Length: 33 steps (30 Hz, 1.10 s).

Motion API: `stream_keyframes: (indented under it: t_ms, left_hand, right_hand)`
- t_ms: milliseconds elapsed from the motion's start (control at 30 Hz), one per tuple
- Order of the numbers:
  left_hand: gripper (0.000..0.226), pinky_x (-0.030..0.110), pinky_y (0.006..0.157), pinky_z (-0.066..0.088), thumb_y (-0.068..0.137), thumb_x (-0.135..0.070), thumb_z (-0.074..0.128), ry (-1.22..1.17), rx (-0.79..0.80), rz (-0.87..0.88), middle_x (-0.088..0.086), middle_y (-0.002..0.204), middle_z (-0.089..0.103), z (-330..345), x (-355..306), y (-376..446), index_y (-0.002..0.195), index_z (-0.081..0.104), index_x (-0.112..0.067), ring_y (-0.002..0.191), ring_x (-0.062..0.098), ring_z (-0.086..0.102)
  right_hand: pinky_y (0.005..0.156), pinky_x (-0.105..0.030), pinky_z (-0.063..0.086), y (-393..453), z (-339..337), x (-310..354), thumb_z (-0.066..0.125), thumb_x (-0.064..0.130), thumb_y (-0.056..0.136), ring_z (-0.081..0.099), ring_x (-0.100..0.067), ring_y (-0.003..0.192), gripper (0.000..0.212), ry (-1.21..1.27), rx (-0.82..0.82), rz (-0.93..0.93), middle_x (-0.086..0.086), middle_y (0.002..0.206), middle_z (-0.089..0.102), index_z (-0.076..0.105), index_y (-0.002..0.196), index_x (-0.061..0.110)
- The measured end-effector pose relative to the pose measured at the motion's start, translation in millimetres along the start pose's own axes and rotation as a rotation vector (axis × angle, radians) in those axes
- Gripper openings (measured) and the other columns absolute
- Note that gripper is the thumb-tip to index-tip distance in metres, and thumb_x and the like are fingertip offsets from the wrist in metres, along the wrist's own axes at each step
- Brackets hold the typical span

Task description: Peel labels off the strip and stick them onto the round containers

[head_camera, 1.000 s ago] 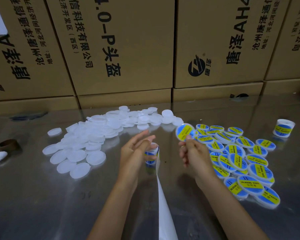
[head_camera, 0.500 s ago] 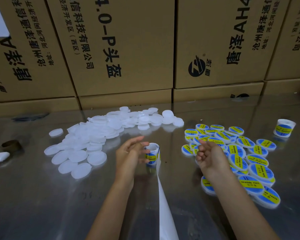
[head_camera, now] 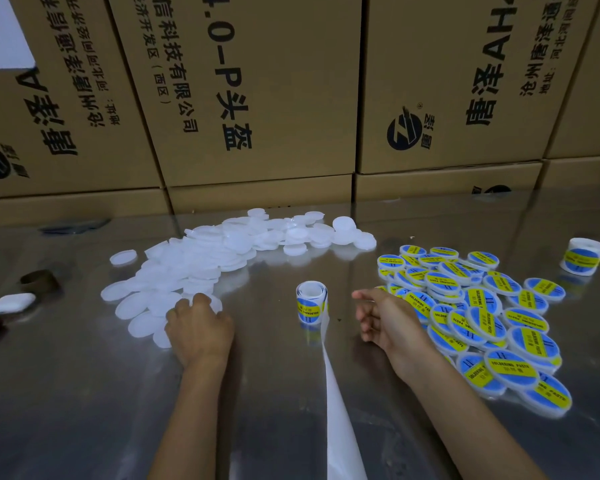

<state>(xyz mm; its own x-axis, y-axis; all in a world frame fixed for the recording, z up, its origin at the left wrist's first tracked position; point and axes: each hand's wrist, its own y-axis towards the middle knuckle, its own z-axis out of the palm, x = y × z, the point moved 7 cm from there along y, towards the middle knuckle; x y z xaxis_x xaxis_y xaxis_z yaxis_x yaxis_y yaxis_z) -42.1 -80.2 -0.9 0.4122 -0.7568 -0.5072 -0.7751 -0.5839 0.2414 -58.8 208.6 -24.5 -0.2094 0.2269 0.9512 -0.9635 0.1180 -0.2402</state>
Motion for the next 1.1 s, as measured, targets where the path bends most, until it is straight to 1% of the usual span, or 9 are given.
stream_keyframes:
  t_ms: [300, 400, 467, 567, 667, 767, 867, 967, 1100]
  left_hand:
    - [0.012, 0.045, 0.098, 0.049, 0.089, -0.004, 0.071, -0.359, -0.057, -0.100, 0.020, 0.115, 0.069, -3.7, 4.5, 4.5, 0.098, 0.077, -0.003, 0.110, 0.036, 0.059]
    - [0.008, 0.033, 0.095, 0.046, 0.088, -0.007, 0.072, -0.604, -0.035, -0.114, 0.011, 0.119, 0.070, -5.8, -3.6, 5.3, 0.093, 0.078, -0.007, 0.114, 0.029, 0.061]
    - [0.006, 0.030, 0.093, 0.051, 0.087, -0.011, 0.074, -0.907, 0.071, -0.131, 0.002, 0.113, 0.073, -2.5, -15.3, 1.6, 0.092, 0.078, -0.013, 0.111, 0.022, 0.064]
    - [0.011, 0.027, 0.083, 0.056, 0.090, -0.016, 0.072, -1.253, 0.409, -0.074, 0.000, 0.102, 0.076, 6.6, -47.7, -12.0, 0.100, 0.074, -0.011, 0.102, 0.021, 0.069]
    - [0.031, 0.032, 0.078, 0.061, 0.091, -0.020, 0.067, -1.376, 0.754, 0.022, 0.015, 0.110, 0.074, 15.4, -78.7, -33.9, 0.116, 0.064, -0.002, 0.102, 0.034, 0.072]
    - [0.039, 0.031, 0.069, 0.060, 0.083, -0.025, 0.069, -1.384, 0.894, 0.083, 0.018, 0.110, 0.073, 18.0, -95.2, -50.2, 0.115, 0.063, -0.003, 0.091, 0.033, 0.073]
    - [0.035, 0.031, 0.066, 0.060, 0.081, -0.026, 0.071, -1.401, 0.904, 0.113, 0.018, 0.106, 0.073, 17.7, -100.7, -56.0, 0.108, 0.065, -0.005, 0.085, 0.027, 0.072]
    - [0.030, 0.026, 0.059, 0.056, 0.085, -0.027, 0.072, -1.245, 0.805, 0.204, 0.012, 0.101, 0.076, 14.6, -101.2, -58.1, 0.108, 0.069, -0.008, 0.080, 0.019, 0.070]
    - [0.016, 0.024, 0.050, 0.050, 0.094, -0.020, 0.066, -1.164, 0.607, 0.102, 0.009, 0.098, 0.076, 12.4, -89.4, -48.3, 0.107, 0.071, -0.011, 0.077, 0.016, 0.067]
  right_hand:
    - [0.042, -0.024, 0.035, 2.2, -0.1, -0.8, 0.049, 0.011, 0.094, 0.041, -0.014, 0.044, 0.017, -0.015, 0.000, -0.001, -0.004, 0.054, 0.053, 0.065, 0.090, 0.009]
    - [0.042, -0.025, 0.036, 1.6, -1.9, 1.5, 0.050, 0.010, 0.094, 0.042, -0.013, 0.044, 0.016, -0.052, -0.027, -0.072, -0.004, 0.056, 0.054, 0.066, 0.090, 0.009]
    - [0.042, -0.024, 0.036, -0.3, -2.2, 8.4, 0.055, 0.012, 0.094, 0.043, -0.010, 0.044, 0.013, -0.096, -0.067, -0.209, -0.002, 0.056, 0.055, 0.065, 0.087, 0.012]
    - [0.058, -0.022, 0.041, -10.2, 3.1, 26.1, 0.064, 0.013, 0.091, 0.050, -0.004, 0.055, 0.006, -0.191, -0.139, -0.519, 0.005, 0.064, 0.059, 0.065, 0.087, 0.017]
    - [0.070, -0.015, 0.044, -24.2, 18.0, 34.8, 0.073, 0.019, 0.087, 0.055, -0.001, 0.071, 0.016, -0.273, -0.077, -0.734, 0.011, 0.078, 0.062, 0.065, 0.100, 0.024]
    - [0.080, -0.025, 0.050, -28.5, 27.4, 33.9, 0.076, 0.026, 0.085, 0.063, -0.014, 0.088, 0.026, -0.316, 0.008, -0.762, 0.004, 0.096, 0.068, 0.065, 0.109, 0.025]
    - [0.077, -0.029, 0.051, -32.8, 27.5, 37.9, 0.074, 0.025, 0.087, 0.063, -0.018, 0.084, 0.016, -0.356, 0.003, -0.808, 0.007, 0.090, 0.070, 0.070, 0.102, 0.024]
    - [0.076, -0.021, 0.045, -38.0, 31.0, 39.0, 0.071, 0.023, 0.090, 0.059, -0.013, 0.084, 0.011, -0.476, -0.005, -0.892, 0.016, 0.086, 0.068, 0.072, 0.101, 0.025]
    - [0.094, -0.019, 0.044, -20.7, 27.7, 24.6, 0.046, 0.022, 0.104, 0.061, -0.008, 0.106, 0.025, -0.377, 0.036, -0.684, 0.011, 0.105, 0.071, 0.070, 0.111, 0.022]
